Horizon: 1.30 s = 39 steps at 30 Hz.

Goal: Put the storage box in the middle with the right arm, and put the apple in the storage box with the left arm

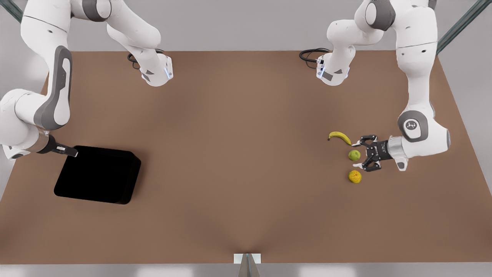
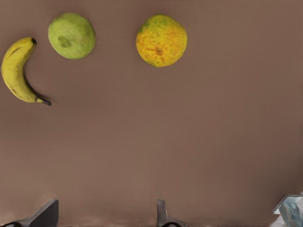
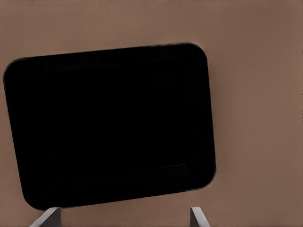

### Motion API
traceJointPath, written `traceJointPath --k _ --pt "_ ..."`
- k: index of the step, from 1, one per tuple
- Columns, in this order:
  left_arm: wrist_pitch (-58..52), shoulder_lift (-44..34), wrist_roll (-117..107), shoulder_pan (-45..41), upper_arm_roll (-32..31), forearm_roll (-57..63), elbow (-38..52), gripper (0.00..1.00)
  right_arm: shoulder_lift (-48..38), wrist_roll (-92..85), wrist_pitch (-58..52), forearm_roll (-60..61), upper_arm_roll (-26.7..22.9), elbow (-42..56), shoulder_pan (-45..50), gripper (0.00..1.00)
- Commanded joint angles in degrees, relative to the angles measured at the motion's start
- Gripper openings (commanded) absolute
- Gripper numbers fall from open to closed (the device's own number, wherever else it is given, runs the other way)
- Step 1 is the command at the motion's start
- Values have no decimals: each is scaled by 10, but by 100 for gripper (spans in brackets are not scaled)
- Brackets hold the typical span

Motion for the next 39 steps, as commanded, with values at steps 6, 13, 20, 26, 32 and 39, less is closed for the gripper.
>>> traceJointPath --k 6,13,20,26,32,39 --pt "-29 2 17 2 37 -200 -53 100 59 1 42 24 1 18 -13 100" --pt "-60 20 72 2 52 -209 -74 100 110 -7 75 23 1 12 -26 100" --pt "-51 43 114 3 63 -210 -81 100 131 -116 127 23 1 -8 -95 100" --pt "-40 94 189 23 66 -237 -93 100 147 -129 132 23 1 -13 -107 100" --pt "-31 113 212 34 66 -243 -94 100 185 -147 191 24 2 -18 -119 100" --pt "-30 149 266 61 66 -269 -99 100 201 -168 197 24 2 -23 -121 92"
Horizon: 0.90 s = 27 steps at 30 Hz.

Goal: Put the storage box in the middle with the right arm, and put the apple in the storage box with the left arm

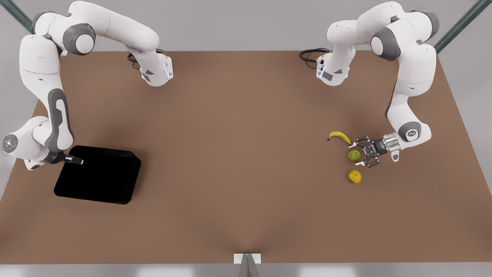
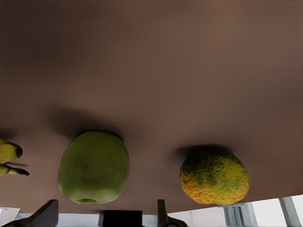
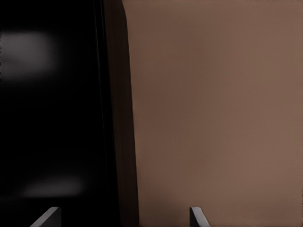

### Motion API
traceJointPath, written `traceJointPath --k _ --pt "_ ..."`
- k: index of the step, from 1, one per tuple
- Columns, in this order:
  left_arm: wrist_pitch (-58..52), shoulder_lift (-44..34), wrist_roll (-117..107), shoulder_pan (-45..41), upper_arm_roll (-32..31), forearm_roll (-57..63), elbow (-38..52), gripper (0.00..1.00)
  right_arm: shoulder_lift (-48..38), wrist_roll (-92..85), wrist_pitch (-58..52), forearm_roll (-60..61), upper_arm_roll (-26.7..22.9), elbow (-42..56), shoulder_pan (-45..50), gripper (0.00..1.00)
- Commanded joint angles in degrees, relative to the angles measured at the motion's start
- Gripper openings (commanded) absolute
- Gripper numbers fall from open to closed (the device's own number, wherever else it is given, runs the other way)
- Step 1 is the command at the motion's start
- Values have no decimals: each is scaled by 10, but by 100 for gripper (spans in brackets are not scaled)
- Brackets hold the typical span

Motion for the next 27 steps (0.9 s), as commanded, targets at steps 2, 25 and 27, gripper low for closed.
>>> traceJointPath --k 2,25,27 --pt "0 8 3 3 0 -24 0 100 0 0 -3 -1 1 0 1 59" --pt "-4 41 26 4 -5 -85 -17 70 -2 -17 -96 52 182 73 25 21" --pt "-4 43 26 5 -5 -85 -17 61 -3 61 -102 50 236 93 66 21"
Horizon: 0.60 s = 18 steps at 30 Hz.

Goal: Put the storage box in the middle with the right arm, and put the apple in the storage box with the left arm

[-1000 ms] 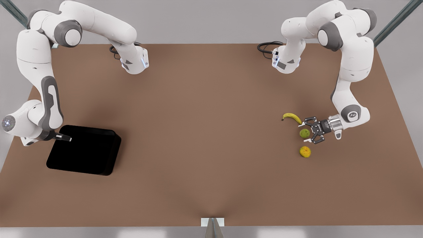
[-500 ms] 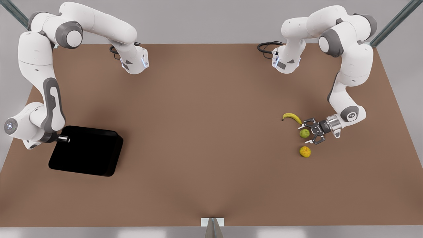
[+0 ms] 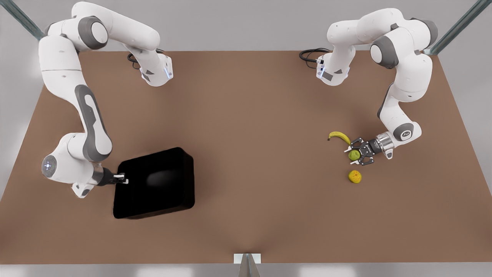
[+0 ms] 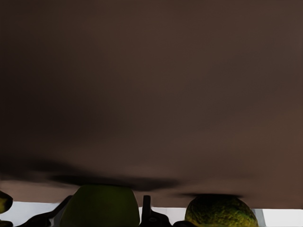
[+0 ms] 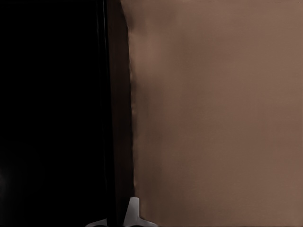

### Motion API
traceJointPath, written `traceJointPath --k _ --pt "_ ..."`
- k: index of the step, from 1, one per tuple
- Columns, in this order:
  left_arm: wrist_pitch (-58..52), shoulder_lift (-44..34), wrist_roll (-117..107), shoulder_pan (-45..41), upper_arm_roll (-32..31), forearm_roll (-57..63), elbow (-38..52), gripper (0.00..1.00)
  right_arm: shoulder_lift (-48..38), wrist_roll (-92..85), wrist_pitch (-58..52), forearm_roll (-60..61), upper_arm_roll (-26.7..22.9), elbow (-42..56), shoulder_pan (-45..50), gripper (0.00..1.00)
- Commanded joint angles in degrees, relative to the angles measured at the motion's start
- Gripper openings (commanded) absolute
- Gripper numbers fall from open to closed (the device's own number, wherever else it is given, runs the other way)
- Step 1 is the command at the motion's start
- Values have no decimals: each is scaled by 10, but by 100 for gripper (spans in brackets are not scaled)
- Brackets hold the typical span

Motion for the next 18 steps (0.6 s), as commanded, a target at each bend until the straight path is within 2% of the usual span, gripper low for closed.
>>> traceJointPath --k 1,3,4,6,9,11,13,14,15,16,18 --pt "0 0 0 0 0 -2 0 59 1 26 -11 -2 1 13 23 21" --pt "1 0 0 1 0 -2 0 59 8 111 -11 -1 0 50 128 21" --pt "0 0 -1 1 0 -5 0 55 30 160 -9 -2 -1 70 190 21" --pt "-3 0 -2 1 0 -5 0 43 67 182 -7 -2 -2 108 254 21" --pt "-5 -5 -13 1 0 -5 3 38 86 175 -4 -2 -3 109 269 21" --pt "-10 -15 -28 1 1 -2 5 37 122 178 -4 -2 -3 161 300 21" --pt "-10 -43 -57 1 2 6 11 37 146 182 -2 0 -3 197 315 21" --pt "-10 -68 -73 1 1 53 25 37 146 178 7 0 -3 198 316 21" --pt "-10 -88 -98 1 1 75 41 37 146 182 8 -2 -4 198 316 39" --pt "-10 -93 -125 1 0 98 62 37 146 177 8 -1 -4 198 316 100" --pt "-12 -118 -148 1 -18 149 98 37 145 174 7 0 -4 206 316 100"
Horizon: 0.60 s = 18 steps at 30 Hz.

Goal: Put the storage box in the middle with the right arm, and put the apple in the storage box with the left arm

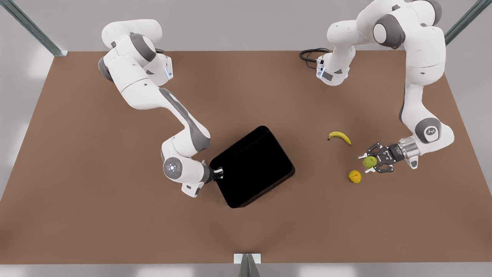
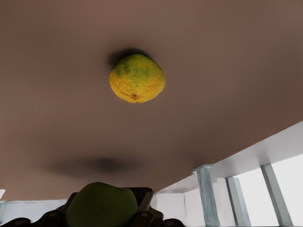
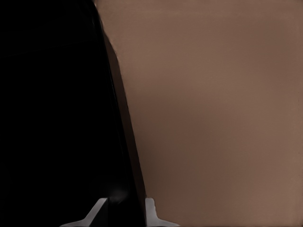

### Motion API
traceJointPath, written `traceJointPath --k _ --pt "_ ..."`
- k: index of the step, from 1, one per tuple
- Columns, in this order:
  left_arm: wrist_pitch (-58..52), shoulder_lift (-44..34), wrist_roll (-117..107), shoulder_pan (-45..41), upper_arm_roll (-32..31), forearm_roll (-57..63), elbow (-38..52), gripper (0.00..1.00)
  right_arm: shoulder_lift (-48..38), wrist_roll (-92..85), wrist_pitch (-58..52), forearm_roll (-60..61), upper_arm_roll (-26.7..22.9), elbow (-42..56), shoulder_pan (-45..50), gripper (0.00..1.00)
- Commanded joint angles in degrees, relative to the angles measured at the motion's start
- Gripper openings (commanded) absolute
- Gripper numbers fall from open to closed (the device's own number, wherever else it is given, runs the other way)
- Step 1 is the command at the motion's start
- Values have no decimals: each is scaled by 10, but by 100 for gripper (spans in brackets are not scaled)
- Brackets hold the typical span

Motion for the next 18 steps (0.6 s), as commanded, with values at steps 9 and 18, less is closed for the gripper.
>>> traceJointPath --k 9,18 --pt "105 -25 -163 -18 -180 164 90 37 -25 -4 -50 87 101 30 -100 100" --pt "326 -39 -402 -94 -361 246 88 37 -300 -89 -508 -236 117 92 -236 100"
